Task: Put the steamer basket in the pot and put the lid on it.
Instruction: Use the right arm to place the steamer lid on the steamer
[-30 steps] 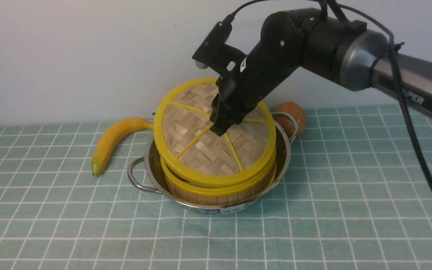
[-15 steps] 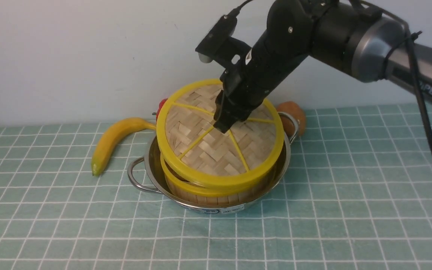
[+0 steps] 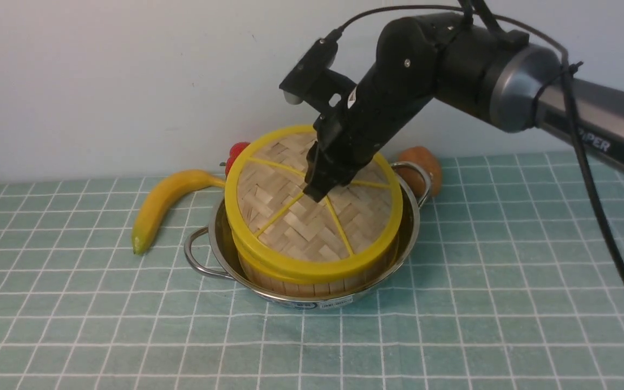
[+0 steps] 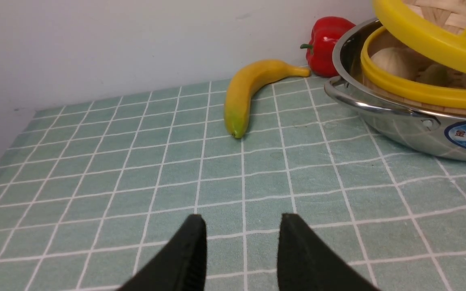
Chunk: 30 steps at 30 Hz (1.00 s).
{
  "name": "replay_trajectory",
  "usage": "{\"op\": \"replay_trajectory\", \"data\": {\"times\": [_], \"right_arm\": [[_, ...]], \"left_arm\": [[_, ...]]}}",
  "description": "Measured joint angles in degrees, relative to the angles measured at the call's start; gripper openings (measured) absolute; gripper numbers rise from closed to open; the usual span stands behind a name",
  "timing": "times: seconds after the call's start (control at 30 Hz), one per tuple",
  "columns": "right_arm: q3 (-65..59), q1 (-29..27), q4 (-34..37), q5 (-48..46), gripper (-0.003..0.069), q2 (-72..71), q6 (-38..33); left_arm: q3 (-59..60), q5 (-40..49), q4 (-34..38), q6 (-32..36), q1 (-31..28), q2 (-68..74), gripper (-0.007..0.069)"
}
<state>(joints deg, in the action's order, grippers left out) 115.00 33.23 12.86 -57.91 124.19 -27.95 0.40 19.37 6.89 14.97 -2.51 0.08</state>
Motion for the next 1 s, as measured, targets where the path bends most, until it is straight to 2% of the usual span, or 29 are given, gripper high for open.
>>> {"op": "replay_trajectory", "data": {"times": [1.0], "right_arm": [[0.0, 0.0, -0.8, 2.7, 0.0146, 1.3, -3.0]], "left_arm": [[0.0, 0.0, 0.0, 0.0, 0.0, 0.0, 0.0243]]}}
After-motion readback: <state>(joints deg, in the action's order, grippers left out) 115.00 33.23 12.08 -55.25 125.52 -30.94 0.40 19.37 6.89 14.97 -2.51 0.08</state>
